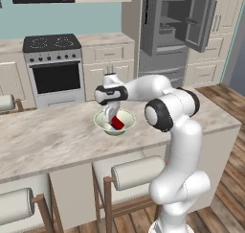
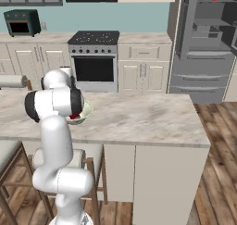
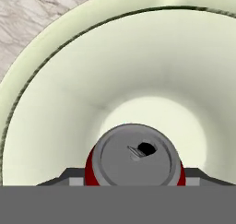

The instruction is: Open the fridge, grab two sodas, and place both sodas inside the bowl with ice on the dining counter.

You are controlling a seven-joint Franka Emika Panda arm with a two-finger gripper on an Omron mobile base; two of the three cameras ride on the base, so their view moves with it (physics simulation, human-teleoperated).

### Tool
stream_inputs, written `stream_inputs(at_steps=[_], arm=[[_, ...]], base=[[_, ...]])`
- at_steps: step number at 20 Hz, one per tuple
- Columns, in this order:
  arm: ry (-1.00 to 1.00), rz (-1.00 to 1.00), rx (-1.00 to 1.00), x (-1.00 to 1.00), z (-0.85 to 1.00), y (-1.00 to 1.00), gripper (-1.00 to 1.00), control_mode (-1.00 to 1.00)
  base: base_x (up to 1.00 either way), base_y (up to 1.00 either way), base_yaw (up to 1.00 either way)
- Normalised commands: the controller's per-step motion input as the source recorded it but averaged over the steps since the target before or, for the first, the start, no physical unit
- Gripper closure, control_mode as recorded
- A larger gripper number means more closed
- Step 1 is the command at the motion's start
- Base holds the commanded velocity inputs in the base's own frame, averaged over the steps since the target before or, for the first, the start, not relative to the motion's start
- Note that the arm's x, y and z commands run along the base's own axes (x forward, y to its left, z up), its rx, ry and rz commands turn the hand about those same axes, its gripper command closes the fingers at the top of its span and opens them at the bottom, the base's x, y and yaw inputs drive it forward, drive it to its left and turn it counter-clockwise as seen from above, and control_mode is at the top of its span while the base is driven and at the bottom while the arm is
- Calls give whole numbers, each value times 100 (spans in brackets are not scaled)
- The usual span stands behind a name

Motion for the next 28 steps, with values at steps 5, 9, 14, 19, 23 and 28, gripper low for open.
stream_inputs(at_steps=[5,9,14,19,23,28], arm=[[9,1,0,7,-15,4,-100,-100],[0,0,0,-1,-1,0,-100,-100],[-3,0,0,-15,12,0,-100,-100],[-14,0,0,-36,26,-6,-100,-100],[-19,0,0,-71,27,-19,-100,-100],[-22,-2,1,-96,26,-36,-100,-100]], base=[[0,0,0],[0,0,0],[0,0,0],[0,0,0],[0,0,0],[0,0,0]])
